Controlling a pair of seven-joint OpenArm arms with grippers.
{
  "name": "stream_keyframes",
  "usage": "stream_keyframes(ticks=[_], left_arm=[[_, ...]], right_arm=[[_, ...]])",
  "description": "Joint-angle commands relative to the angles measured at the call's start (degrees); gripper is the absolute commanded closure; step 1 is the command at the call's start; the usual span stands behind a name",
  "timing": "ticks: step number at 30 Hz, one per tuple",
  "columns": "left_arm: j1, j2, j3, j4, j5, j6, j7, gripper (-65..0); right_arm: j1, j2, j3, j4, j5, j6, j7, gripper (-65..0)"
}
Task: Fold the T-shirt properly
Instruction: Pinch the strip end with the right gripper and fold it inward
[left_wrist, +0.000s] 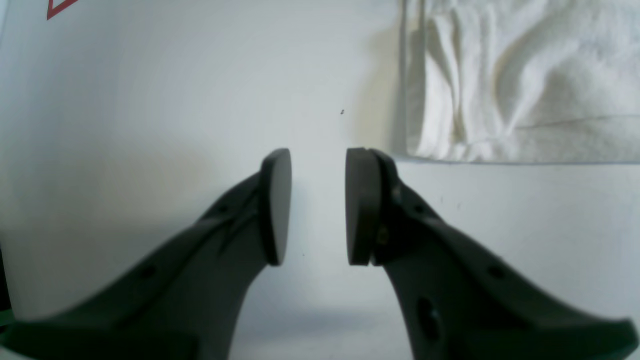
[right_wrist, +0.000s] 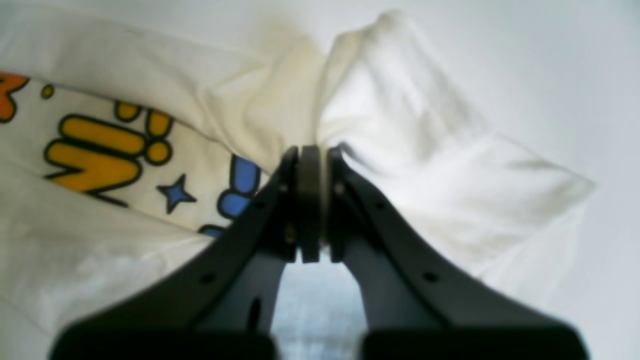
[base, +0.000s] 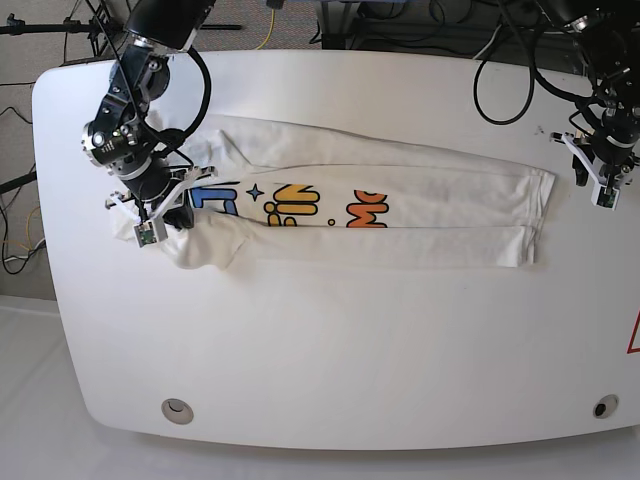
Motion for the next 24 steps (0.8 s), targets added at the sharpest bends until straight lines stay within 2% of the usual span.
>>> stream_keyframes(ticks=[1, 6, 15, 24], left_arm=[[-0.5, -0.6, -0.2, 0.9, -0.6, 0.4, -1.0, -17.6], [-0.5, 0.3, -0.3, 0.9, -0.6, 0.4, -1.0, -17.6], [-0.3, 1.1, -0.3, 0.9, -0.6, 0.4, -1.0, -17.6], [-0.2, 1.1, -0.3, 0.9, -0.6, 0.4, -1.0, -17.6]], right_arm=[[-0.9, 0.4, 0.1, 3.1, 0.7, 0.3, 1.2, 0.0], [-3.2, -0.2, 0.3, 5.8, 0.7, 0.3, 0.3, 0.0], [-5.1, -0.4, 2.0, 8.8, 0.7, 0.3, -5.6, 0.0], [-8.2, -0.3, 2.4, 8.6, 0.1, 0.3, -5.6, 0.0]])
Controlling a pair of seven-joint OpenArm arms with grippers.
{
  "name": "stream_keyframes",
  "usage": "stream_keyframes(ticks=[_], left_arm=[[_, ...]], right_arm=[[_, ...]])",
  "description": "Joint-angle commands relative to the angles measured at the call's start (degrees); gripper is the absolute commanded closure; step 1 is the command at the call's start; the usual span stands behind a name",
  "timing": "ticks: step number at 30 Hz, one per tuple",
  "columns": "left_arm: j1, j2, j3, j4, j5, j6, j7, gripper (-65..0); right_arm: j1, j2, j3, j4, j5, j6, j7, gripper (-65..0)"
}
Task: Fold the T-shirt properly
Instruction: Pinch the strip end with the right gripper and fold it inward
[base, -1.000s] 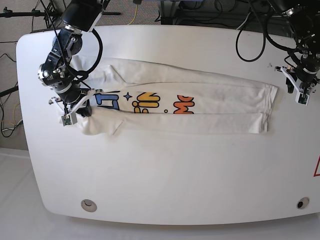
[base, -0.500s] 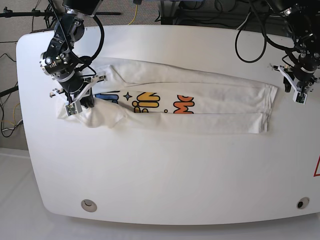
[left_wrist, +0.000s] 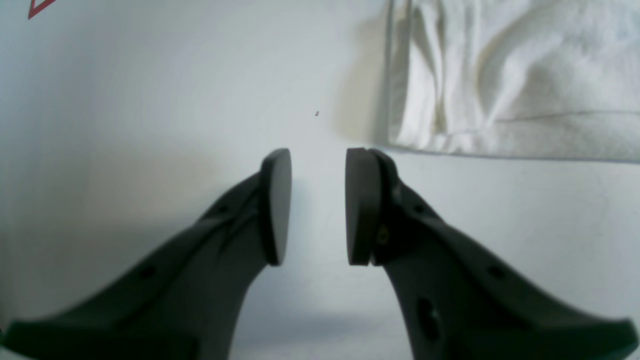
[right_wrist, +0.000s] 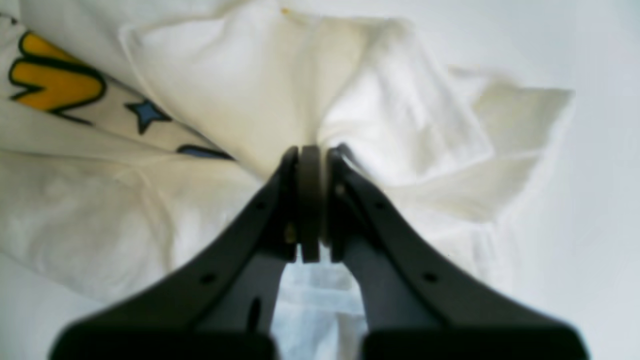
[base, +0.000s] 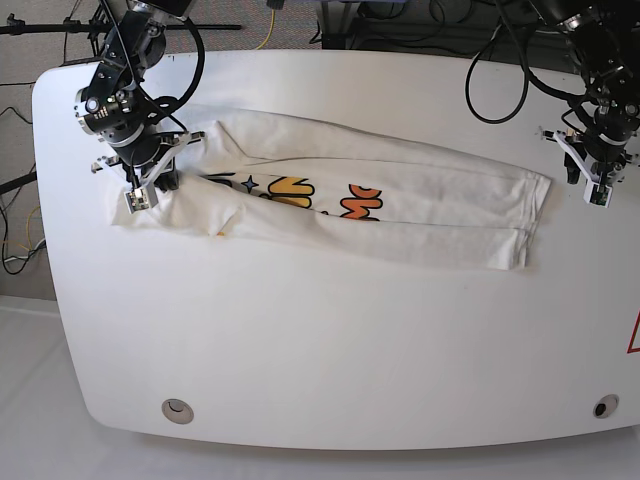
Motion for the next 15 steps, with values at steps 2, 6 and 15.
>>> stream_keyframes(ticks=[2, 6, 15], left_arm=[[-0.3, -0.8, -0.4, 0.9, -0.6, 0.4, -0.9, -17.6], [-0.3, -0.8, -0.4, 0.9, -0.6, 0.4, -0.9, -17.6], [-0.3, -0.8, -0.4, 0.9, -0.6, 0.4, -0.9, -17.5]], right_arm=[[-1.0, 0.4, 0.1, 0.9, 0.6, 0.0, 1.0, 0.0], [-1.9, 0.4, 0.1, 0.1, 0.5, -0.1, 1.0, 0.0], [-1.4, 1.2, 0.1, -8.9, 0.5, -0.3, 1.1, 0.0]])
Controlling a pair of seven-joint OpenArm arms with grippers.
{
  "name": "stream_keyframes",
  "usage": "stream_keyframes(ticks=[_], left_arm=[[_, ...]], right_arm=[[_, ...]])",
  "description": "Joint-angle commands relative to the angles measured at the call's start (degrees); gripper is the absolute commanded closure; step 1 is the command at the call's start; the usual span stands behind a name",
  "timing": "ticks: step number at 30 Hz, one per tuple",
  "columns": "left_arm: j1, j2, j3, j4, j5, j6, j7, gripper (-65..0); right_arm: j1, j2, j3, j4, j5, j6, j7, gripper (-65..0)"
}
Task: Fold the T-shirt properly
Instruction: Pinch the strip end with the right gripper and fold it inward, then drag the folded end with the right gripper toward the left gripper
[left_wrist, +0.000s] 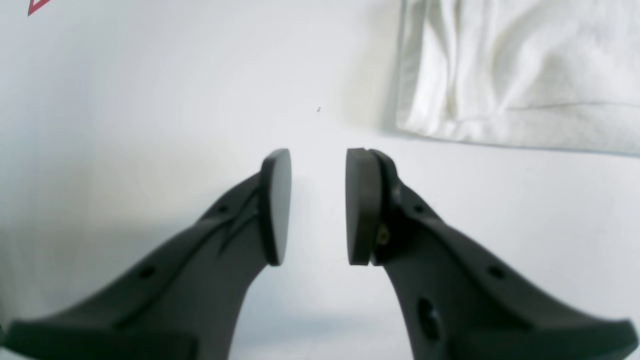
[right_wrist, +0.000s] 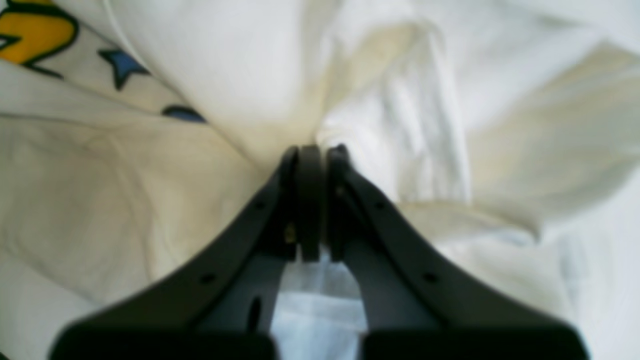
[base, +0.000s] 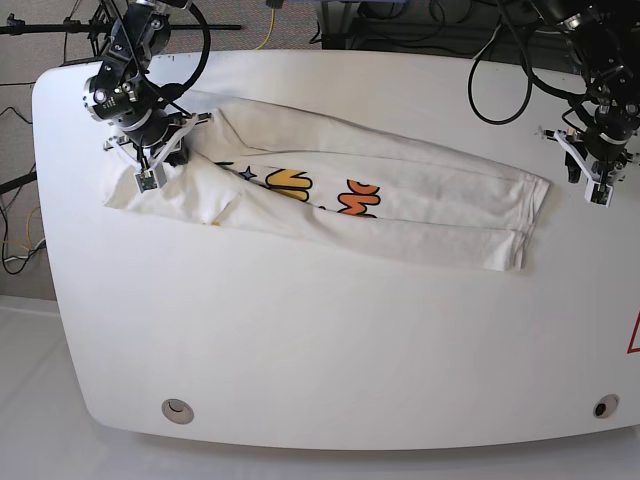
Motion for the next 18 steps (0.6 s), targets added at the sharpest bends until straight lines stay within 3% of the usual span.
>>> stream_keyframes(ticks=[1, 5, 7, 10, 14, 18], left_arm=[[-0.4, -0.8, -0.3, 0.9, -0.6, 0.3, -0.9, -17.5], [-0.4, -0.8, -0.4, 0.9, -0.6, 0.3, -0.9, -17.5], [-0.4, -0.8, -0.4, 0.9, -0.6, 0.3, -0.9, -17.8], [-0.4, -0.9, -0.4, 0.9, -0.6, 0.3, -0.9, -17.8], [-0.4, -0.9, -0.4, 0.9, -0.6, 0.3, -0.9, -17.8], [-0.4, -0.9, -0.4, 1.0, -0.6, 0.3, -0.9, -17.8]], right_arm=[[0.6, 1.8, 0.0, -2.5, -0.2, 0.0, -0.6, 0.0], [1.8, 2.5, 0.0, -4.4, -0.2, 0.1, -0.6, -0.5], [1.8, 2.5, 0.0, -4.4, -0.2, 0.2, -0.6, -5.7], [1.8, 2.6, 0.1, -3.2, -0.1, 0.1, -0.7, -17.8], [1.7, 2.7, 0.1, 1.2, -0.2, 0.4, -0.7, -41.8], [1.6, 2.9, 0.1, 5.0, 0.1, 0.4, -0.8, -59.5]])
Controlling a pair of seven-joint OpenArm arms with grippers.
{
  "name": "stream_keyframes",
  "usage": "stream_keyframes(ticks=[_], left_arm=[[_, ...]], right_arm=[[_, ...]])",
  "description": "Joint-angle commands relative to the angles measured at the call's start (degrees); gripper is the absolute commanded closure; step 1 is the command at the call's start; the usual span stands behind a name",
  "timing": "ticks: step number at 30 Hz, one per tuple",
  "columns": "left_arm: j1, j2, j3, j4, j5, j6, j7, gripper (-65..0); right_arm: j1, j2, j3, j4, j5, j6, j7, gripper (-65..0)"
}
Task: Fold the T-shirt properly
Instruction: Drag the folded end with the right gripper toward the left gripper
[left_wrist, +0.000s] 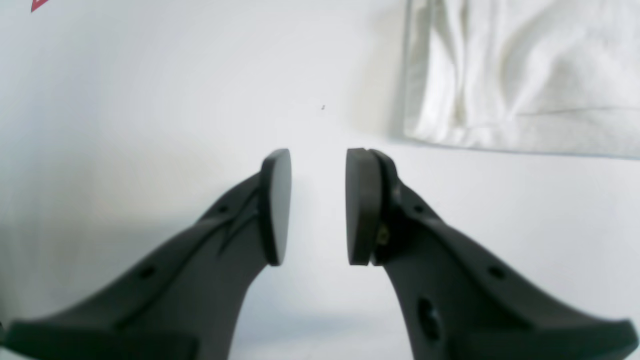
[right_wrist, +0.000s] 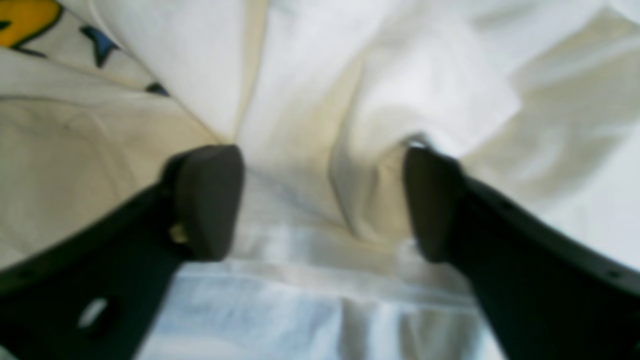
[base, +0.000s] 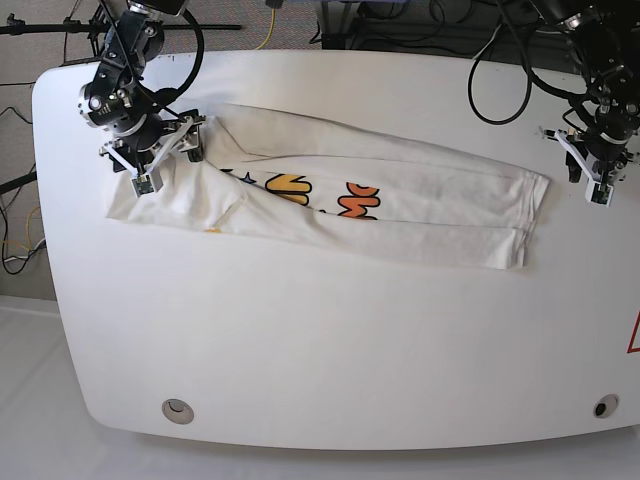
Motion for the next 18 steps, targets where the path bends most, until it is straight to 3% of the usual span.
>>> stream_keyframes(ticks=[1, 5, 12, 15, 18], left_arm=[[-0.4, -0.9, -0.3, 1.0, -0.6, 0.3, -1.0, -17.8], [-0.4, -0.9, -0.3, 1.1, -0.6, 0.3, -1.0, -17.8], [-0.7, -0.9, -0.3, 1.4, -0.6, 0.3, -1.0, -17.8], [-0.7, -0.9, -0.3, 1.4, -0.6, 0.3, -1.0, -17.8], [-0.7, -0.9, -0.3, 1.4, -0.6, 0.3, -1.0, -17.8]], right_arm=[[0.6, 0.8, 0.2, 4.2, 1.1, 0.1, 1.3, -62.5], [0.6, 0.7, 0.1, 8.2, 1.3, 0.1, 1.3, -62.6], [0.6, 0.5, -0.1, 12.4, 1.3, 0.1, -2.3, -55.8], [0.7, 0.4, -0.2, 12.3, 1.4, 0.4, -4.6, -47.5], [0.6, -0.2, -0.3, 12.0, 1.4, 0.4, -4.6, -32.6]])
